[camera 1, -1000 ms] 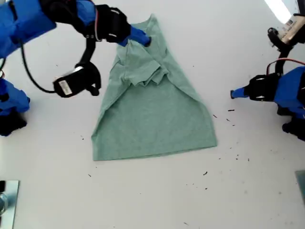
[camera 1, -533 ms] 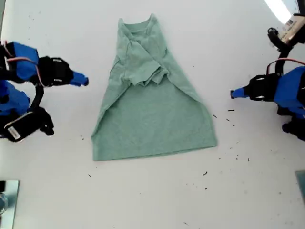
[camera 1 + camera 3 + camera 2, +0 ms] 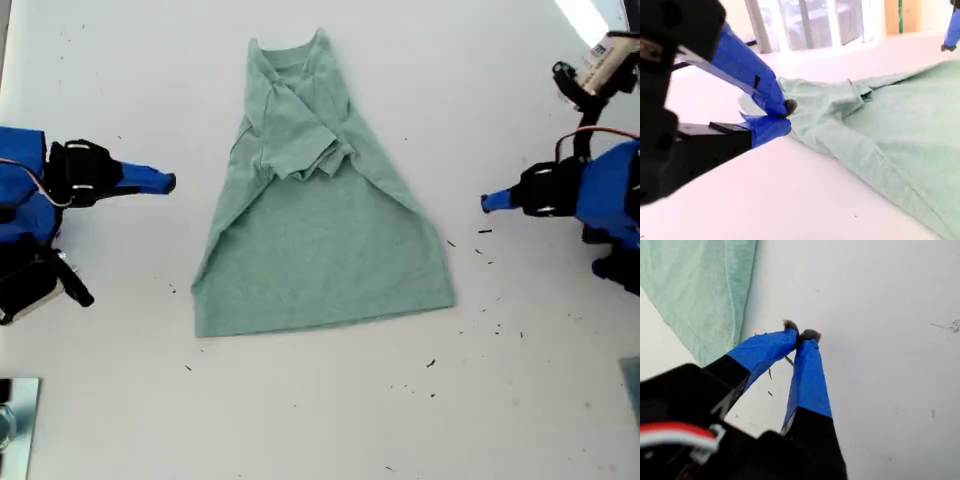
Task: Fold t shirt
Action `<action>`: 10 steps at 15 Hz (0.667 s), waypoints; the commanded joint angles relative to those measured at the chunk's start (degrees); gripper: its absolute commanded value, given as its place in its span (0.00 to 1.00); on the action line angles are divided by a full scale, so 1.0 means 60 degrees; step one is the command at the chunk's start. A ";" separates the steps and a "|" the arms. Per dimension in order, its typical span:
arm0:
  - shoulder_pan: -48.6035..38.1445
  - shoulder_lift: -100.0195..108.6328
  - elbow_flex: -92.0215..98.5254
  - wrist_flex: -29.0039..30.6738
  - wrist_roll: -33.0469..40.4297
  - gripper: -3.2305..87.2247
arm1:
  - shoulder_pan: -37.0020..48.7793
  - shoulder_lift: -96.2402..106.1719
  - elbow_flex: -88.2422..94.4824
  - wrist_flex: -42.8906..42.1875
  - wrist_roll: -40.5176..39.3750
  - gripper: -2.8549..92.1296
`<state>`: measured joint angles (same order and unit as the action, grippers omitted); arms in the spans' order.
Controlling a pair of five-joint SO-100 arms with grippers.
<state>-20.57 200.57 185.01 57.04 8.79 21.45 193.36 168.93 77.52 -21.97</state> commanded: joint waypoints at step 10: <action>-0.0073 0.0205 0.0117 -0.0015 0.0264 0.03 | -0.2490 -1.0840 -1.2393 0.3501 -0.2153 0.32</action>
<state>-20.57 201.27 185.19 57.04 9.84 8.88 127.88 92.90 99.84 -37.71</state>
